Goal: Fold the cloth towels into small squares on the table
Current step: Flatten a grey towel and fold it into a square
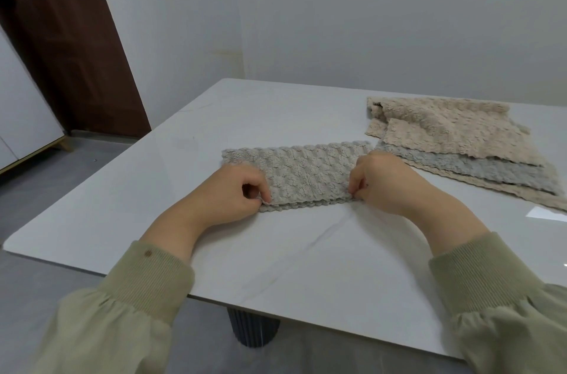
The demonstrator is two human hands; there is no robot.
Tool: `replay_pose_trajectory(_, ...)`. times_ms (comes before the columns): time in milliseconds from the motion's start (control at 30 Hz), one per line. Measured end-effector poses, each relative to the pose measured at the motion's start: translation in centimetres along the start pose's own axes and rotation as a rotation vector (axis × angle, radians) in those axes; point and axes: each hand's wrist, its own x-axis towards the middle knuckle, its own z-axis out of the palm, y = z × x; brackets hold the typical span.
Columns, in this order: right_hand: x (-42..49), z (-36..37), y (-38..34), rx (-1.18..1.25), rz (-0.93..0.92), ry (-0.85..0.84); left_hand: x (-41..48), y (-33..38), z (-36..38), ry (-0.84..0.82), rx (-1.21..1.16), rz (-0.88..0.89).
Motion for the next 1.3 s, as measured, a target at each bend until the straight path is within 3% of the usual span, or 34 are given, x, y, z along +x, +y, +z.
replay_pose_trajectory(67, -0.1, 0.1, -0.1, -0.058, -0.009, 0.002, -0.4, -0.1, -0.1, -0.002, -0.005, 0.000)
replay_pose_trajectory(200, 0.3, 1.9, -2.2, -0.015, -0.116, 0.284, -1.7, -0.7, -0.3, 0.098, 0.034, -0.012)
replay_pose_trajectory(267, 0.7, 3.2, -4.1, 0.037, -0.222, 0.340, -2.6, -1.0, -0.5, 0.170, 0.056, -0.035)
replay_pose_trajectory(400, 1.3, 4.8, -6.0, 0.053, -0.349, 0.306, -3.4, -1.0, -0.4, 0.253, 0.008, -0.088)
replay_pose_trajectory(533, 1.4, 5.2, -5.7, 0.084, -0.348, 0.288, -3.3, -0.9, -0.2, 0.290, 0.038, -0.061)
replay_pose_trajectory(767, 1.1, 5.2, -5.3, 0.214, -0.307, 0.221, -3.4, -1.5, -0.2, 0.172, 0.120, 0.018)
replay_pose_trajectory(867, 0.6, 4.5, -5.0, 0.398, -0.210, 0.180, -2.7, -0.5, 0.1, 0.203, 0.396, 0.021)
replay_pose_trajectory(967, 0.2, 3.0, -3.6, 0.520, 0.006, 0.278, -1.0, 2.4, 0.9, 0.219, 0.514, -0.028)
replay_pose_trajectory(1133, -0.2, 1.3, 0.7, 0.313, 0.247, 0.326, 4.2, 5.5, 3.5, -0.077, 0.527, -0.106)
replay_pose_trajectory(1300, -0.7, 0.8, 4.4, 0.154, 0.596, 0.228, 6.0, 4.4, 6.9, -0.106, 0.558, -0.213)
